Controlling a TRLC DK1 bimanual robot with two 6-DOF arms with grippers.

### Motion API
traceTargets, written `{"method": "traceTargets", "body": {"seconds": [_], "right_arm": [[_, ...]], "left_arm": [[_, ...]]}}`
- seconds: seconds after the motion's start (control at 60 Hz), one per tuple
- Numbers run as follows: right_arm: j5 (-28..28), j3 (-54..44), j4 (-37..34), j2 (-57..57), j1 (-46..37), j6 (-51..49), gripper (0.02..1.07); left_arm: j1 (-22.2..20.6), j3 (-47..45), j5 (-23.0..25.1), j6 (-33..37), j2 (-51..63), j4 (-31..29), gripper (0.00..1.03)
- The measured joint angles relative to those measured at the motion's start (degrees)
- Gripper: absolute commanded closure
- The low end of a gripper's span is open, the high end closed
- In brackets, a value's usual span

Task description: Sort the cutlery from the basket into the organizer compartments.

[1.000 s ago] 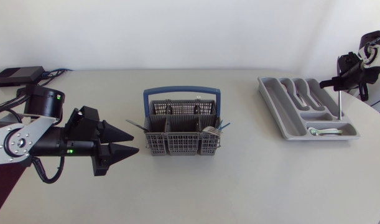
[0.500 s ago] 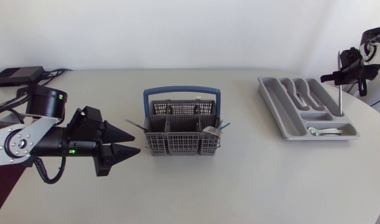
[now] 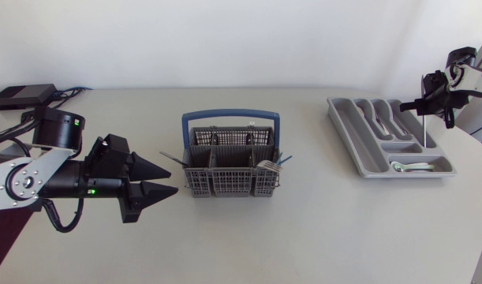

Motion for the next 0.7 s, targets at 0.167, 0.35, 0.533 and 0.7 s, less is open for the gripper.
{"method": "traceTargets", "body": {"seconds": [0.167, 0.35, 0.533, 0.7], "right_arm": [[0.8, 4.7, -2.1, 4.1, 0.0, 0.2, 1.01], [1.2, 12.3, -5.3, 9.1, 0.0, 1.3, 1.01], [1.4, 24.1, -11.6, 16.0, 0.3, 2.2, 0.89], [1.5, 47.0, -23.1, 28.6, 1.3, 2.8, 0.85]], "left_arm": [[0.0, 0.0, 0.0, 0.0, 0.0, 0.7, 0.43], [-0.1, 0.0, 0.0, 0.0, 0.0, 0.8, 0.43], [-0.6, 0.0, -0.2, -0.2, 0.0, 0.8, 0.43], [-0.6, 0.0, -0.5, -0.8, 0.0, 0.9, 0.43]]}}
